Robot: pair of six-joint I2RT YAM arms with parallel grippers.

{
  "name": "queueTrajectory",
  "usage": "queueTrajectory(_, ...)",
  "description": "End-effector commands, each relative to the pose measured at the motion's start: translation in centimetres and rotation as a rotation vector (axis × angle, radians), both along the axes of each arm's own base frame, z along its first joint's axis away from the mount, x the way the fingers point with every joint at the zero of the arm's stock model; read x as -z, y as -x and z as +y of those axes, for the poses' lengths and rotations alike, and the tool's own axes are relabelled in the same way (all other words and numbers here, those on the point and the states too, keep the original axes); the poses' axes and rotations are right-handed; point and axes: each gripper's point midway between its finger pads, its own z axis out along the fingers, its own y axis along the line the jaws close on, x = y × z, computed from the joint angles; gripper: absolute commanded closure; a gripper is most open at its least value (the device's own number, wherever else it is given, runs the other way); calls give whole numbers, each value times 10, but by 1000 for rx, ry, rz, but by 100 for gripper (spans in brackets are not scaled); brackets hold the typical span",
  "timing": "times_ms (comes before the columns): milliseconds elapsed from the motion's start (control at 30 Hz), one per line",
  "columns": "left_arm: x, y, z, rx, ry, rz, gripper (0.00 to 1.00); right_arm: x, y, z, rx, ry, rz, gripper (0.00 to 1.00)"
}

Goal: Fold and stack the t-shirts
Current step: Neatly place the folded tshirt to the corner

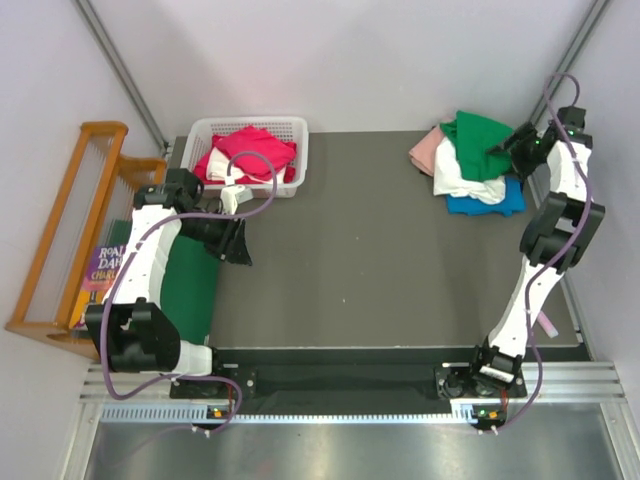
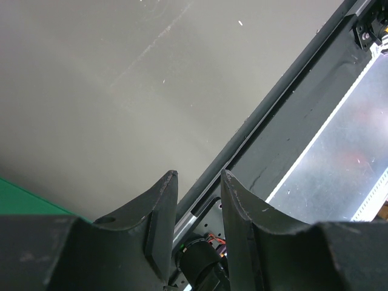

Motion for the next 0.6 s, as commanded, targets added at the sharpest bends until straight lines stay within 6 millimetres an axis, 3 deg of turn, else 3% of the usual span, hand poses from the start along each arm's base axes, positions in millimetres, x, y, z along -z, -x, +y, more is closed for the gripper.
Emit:
queueTrajectory(0, -16, 0, -3, 7, 31, -53, 60, -58, 25, -8, 50, 323, 37, 11)
queueTrajectory(33, -15, 1, -4, 11, 31, -52, 60, -72, 26, -9, 67, 369, 23, 2)
queueTrajectory(67, -15, 2, -3, 12, 29, -52, 60, -102, 26, -9, 102, 455, -23, 0)
queueTrajectory(133, -13, 3, -3, 12, 28, -49, 60, -130, 30, -3, 124, 529, -59, 0)
queueTrajectory(167, -12, 4, -3, 14, 27, -48, 60, -155, 34, -2, 171, 618, -91, 0)
queueTrajectory(267, -11, 7, -3, 17, 25, -48, 60, -193, 47, 5, 247, 732, -148, 0)
queueTrajectory(367, -9, 8, -1, 21, 12, -57, 60, -214, 58, 9, 305, 765, -193, 0)
queueTrajectory(433, -6, 10, 0, 15, 5, -48, 60, -218, 56, 14, 312, 722, -231, 0)
queueTrajectory(500, -3, 9, 0, 15, 9, -45, 60, -208, 45, 34, 222, 603, -262, 0)
queueTrajectory(533, -2, 8, 0, 10, 10, -40, 60, -191, 34, 36, 198, 554, -240, 0)
queueTrajectory(567, -2, 7, 0, 10, 10, -39, 60, -186, 23, 53, 122, 469, -269, 0)
